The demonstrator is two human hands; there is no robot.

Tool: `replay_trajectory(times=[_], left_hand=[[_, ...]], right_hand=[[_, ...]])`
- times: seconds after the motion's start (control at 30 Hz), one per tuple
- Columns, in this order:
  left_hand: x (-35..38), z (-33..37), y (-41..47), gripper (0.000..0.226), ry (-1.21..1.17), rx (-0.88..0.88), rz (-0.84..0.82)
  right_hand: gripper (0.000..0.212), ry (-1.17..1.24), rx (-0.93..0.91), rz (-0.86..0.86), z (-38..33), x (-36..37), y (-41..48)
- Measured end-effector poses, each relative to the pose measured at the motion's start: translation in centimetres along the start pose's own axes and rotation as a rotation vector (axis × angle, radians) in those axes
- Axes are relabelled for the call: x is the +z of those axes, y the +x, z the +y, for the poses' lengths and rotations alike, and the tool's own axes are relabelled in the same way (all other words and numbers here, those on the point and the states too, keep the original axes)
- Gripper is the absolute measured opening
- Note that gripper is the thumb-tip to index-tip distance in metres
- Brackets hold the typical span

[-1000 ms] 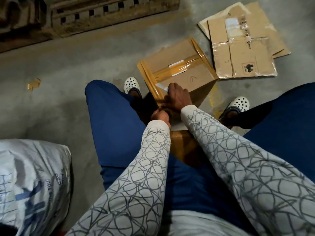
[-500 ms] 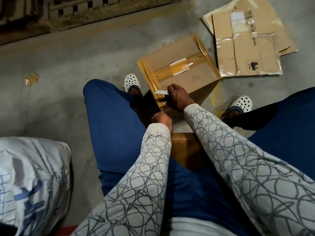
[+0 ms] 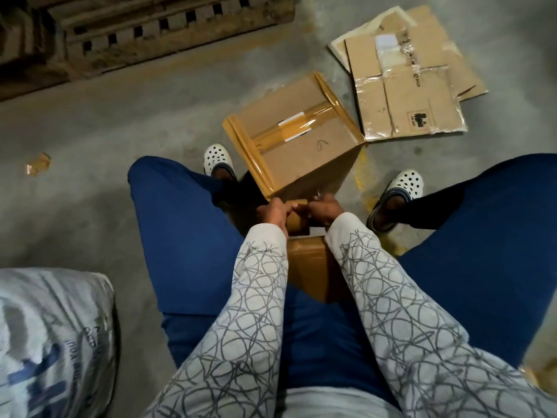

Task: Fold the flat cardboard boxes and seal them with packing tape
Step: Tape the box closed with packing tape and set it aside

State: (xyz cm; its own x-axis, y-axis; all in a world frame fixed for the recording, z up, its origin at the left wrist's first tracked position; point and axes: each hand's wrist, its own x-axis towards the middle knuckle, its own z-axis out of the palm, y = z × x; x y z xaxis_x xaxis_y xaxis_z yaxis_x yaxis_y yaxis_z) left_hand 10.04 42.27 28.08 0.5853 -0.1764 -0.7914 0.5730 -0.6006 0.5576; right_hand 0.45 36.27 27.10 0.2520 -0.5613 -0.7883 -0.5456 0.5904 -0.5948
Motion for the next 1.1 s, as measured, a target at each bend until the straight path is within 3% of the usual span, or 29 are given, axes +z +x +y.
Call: replay_trajectory(times=[0.07,0.2,0.3,0.43,0.57,0.7,0.77,0.83,0.9,0.97,1.03,1.1], left_hand=[[-0.6,0.9,-0.2,0.033,0.154,0.082,0.036],[-0.7,2.6,-0.6,0.053,0.973,0.446,0.185],[-0.1,4.1,0.7,0.043,1.255,0.747,0.151],[-1.0,6.2,2.6,0.027,1.577,0.926,0.0],[-1.9,5.8,3.2,0.023,1.478,0.954,0.014],[-0.8,5.6,2.9,0.038,1.035,0.665,0.127],[-0.5,5.4,3.2,0.055,1.013,0.639,0.137],[-0.5,5.1,3.8,0.065,1.087,0.672,0.041],[-0.2,4.8,4.5,0.068,1.189,0.678,-0.032],[0.2,4.4,4.8,0.065,1.248,0.692,0.012],[1.4,4.2,4.9,0.063,1.23,0.801,0.046],[3.1,3.9,4.9,0.06,1.182,0.974,-0.023]], right_hand=[[0.051,0.012,0.016,0.042,0.3,-0.3,0.2],[0.049,-0.304,-0.063,0.248,0.5,-1.4,-1.6],[0.046,-0.442,-0.114,0.361,1.1,-2.6,-3.0],[0.029,-0.346,-0.083,0.399,1.2,-3.4,-3.5],[0.027,-0.232,-0.065,0.428,0.8,-3.0,-3.6],[0.019,-0.063,-0.144,0.517,0.4,-3.6,-3.6],[0.017,0.021,-0.189,0.568,-0.8,-4.3,-3.6],[0.021,0.029,-0.244,0.589,-2.7,-5.0,-3.2],[0.036,-0.085,-0.322,0.565,-5.3,-6.3,-2.3],[0.043,-0.354,-0.444,0.496,-8.0,-8.2,-1.4],[0.045,-0.707,-0.548,0.461,-10.4,-10.0,-0.5],[0.044,-0.984,-0.615,0.513,-12.1,-11.2,0.5]])
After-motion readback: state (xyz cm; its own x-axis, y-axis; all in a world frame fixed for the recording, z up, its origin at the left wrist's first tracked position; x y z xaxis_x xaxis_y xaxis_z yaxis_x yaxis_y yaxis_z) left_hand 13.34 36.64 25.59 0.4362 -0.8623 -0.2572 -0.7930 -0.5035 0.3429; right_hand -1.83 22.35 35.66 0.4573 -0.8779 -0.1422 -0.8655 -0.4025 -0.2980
